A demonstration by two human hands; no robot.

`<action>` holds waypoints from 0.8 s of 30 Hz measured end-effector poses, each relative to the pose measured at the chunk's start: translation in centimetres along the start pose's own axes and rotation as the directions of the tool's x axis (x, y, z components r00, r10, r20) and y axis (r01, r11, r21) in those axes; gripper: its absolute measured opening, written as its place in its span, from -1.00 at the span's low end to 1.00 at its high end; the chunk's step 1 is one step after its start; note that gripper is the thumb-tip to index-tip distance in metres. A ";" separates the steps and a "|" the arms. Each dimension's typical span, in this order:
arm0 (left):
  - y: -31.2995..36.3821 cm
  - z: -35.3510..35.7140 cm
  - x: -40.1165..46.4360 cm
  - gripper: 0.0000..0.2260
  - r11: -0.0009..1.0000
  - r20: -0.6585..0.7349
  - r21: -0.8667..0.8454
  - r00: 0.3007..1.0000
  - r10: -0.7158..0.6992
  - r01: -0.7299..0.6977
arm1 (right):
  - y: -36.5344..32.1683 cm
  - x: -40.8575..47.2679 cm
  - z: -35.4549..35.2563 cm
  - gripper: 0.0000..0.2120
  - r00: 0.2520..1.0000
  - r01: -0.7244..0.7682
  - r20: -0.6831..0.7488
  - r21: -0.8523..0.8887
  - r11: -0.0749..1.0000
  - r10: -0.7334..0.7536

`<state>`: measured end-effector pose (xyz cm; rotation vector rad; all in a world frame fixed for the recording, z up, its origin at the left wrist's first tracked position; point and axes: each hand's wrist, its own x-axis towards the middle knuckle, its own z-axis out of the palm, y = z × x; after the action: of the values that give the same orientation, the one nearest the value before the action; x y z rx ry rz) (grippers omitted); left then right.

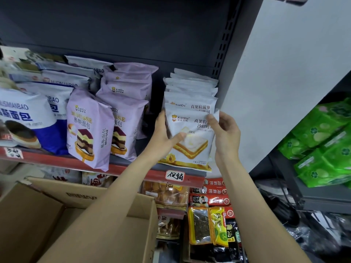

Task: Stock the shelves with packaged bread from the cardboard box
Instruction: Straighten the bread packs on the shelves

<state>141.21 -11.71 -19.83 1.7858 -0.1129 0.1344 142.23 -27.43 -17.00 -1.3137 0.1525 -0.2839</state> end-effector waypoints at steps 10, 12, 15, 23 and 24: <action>0.2 -0.2 -0.2 -0.20 0.996 -0.128 -0.063 0.989 -0.068 0.060 | 2.2 -3.0 -2.5 -0.49 0.947 0.229 0.297 -0.359 0.905 -0.121; 0.6 -0.1 0.4 -0.16 0.992 -0.128 -0.093 0.988 -0.091 0.080 | 3.7 -3.3 -2.4 -0.20 0.905 0.303 0.409 -0.434 0.849 -0.115; 1.3 0.2 1.5 -0.20 0.974 -0.101 -0.172 0.981 -0.167 0.148 | 4.3 -2.6 -1.4 -0.06 0.902 0.299 0.414 -0.402 0.866 -0.119; 1.5 0.7 1.8 -0.05 0.982 -0.017 0.025 0.982 -0.186 0.186 | 4.3 -2.3 -2.0 -0.11 0.920 0.240 0.386 -0.398 0.885 -0.076; 1.4 0.5 1.8 -0.04 0.982 0.000 0.049 0.983 -0.184 0.184 | 4.3 -2.4 -1.9 -0.11 0.918 0.238 0.389 -0.399 0.885 -0.072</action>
<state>142.80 -12.51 -18.32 1.8353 0.0530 -0.0002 139.91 -27.57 -21.72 -1.8138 -0.2238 -0.1393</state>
